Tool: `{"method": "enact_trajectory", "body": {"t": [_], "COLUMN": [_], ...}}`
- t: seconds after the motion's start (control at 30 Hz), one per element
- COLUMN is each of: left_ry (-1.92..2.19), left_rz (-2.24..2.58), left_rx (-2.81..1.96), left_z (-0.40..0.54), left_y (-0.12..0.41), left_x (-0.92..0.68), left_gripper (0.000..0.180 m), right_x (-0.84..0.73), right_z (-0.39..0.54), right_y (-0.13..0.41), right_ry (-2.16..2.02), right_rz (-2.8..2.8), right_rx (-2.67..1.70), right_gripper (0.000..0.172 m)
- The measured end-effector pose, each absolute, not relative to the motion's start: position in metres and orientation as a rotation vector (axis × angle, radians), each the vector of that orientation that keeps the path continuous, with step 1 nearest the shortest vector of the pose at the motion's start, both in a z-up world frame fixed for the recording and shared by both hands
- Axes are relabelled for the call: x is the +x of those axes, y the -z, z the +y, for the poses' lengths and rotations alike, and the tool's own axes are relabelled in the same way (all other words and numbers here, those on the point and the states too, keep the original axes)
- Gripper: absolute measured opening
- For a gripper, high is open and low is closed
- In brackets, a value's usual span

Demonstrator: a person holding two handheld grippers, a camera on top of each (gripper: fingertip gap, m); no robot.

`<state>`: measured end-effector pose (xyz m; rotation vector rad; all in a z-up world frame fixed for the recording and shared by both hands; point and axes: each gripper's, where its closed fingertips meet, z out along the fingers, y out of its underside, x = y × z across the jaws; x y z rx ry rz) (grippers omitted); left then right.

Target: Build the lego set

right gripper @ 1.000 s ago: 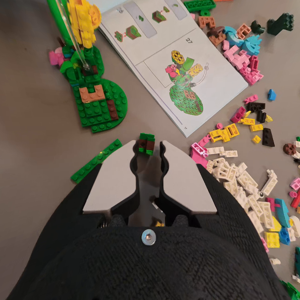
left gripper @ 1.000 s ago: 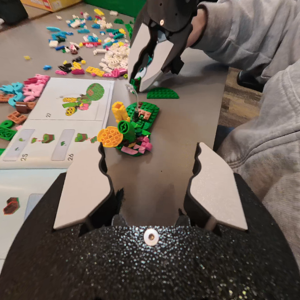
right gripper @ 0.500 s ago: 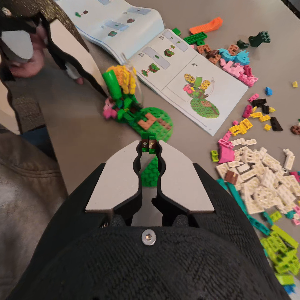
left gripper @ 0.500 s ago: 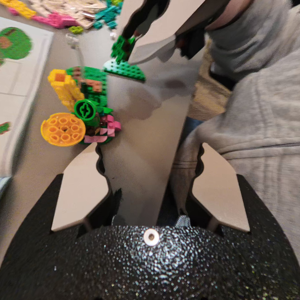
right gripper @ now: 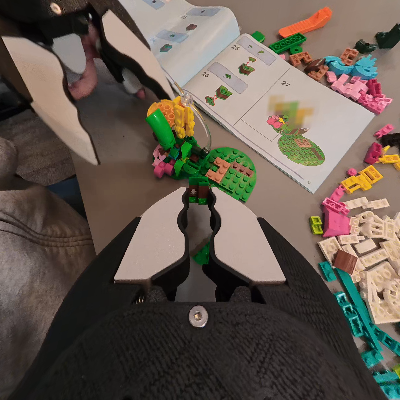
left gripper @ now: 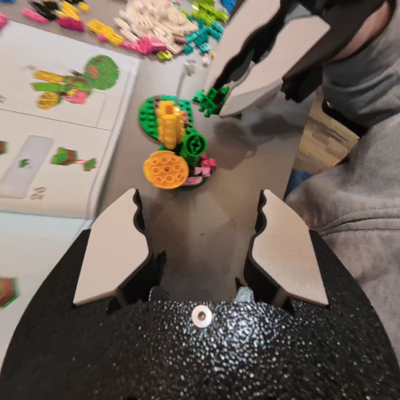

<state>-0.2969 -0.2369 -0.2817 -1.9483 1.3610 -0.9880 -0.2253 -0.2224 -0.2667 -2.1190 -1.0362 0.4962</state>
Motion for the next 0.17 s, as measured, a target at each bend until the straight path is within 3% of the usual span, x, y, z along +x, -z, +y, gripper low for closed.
{"method": "enact_trajectory", "body": {"t": [0.17], "left_ry": [1.046], "left_rz": [1.547], "left_rx": [-1.9], "left_z": [-0.272], "left_y": [0.282], "left_x": [-0.283], "left_gripper": [0.097], "right_x": [-0.223], "right_z": [-0.225], "right_y": [0.267], "right_ry": [-0.499], "right_rz": [-1.125], "right_rx": [-2.104], "right_gripper": [0.015]}}
